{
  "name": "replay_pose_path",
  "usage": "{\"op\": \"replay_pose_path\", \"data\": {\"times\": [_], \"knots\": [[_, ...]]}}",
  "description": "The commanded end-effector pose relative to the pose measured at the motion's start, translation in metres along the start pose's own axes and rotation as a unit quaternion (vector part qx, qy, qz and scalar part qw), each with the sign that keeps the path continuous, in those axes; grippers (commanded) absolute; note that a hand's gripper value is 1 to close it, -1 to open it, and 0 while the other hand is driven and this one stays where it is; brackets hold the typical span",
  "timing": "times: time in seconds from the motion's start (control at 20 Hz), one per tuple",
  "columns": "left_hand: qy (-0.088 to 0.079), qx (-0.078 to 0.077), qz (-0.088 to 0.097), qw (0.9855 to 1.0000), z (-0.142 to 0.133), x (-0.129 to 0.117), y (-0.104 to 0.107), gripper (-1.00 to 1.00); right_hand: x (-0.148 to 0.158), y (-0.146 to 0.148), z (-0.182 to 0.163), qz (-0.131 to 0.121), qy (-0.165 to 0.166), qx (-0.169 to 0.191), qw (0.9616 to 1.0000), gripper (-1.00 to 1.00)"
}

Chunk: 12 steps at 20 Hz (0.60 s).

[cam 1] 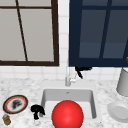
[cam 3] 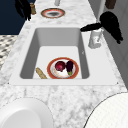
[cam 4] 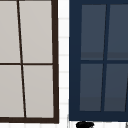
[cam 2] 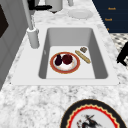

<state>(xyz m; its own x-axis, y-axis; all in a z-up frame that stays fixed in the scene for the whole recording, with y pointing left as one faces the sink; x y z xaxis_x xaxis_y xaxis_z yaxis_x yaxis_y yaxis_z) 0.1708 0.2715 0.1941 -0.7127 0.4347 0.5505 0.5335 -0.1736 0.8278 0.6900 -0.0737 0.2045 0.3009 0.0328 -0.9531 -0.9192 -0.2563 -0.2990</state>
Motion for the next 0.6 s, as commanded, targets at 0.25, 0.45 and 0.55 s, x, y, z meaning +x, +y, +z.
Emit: {"op": "replay_pose_path", "data": {"times": [0.25,0.45,0.55], "knots": [[0.000,0.000,0.000,1.0000,0.000,0.000,0.000,0.00,0.022,0.010,0.002,-0.028,-0.114,-0.031,0.9927,-1.00],[0.000,0.000,0.000,1.0000,0.000,0.000,0.000,0.00,0.032,0.016,0.002,-0.037,-0.164,-0.039,0.9851,-1.00],[0.000,0.000,0.000,1.0000,0.000,0.000,0.000,0.00,0.028,0.020,0.000,-0.054,-0.195,-0.039,0.9785,-1.00]]}}
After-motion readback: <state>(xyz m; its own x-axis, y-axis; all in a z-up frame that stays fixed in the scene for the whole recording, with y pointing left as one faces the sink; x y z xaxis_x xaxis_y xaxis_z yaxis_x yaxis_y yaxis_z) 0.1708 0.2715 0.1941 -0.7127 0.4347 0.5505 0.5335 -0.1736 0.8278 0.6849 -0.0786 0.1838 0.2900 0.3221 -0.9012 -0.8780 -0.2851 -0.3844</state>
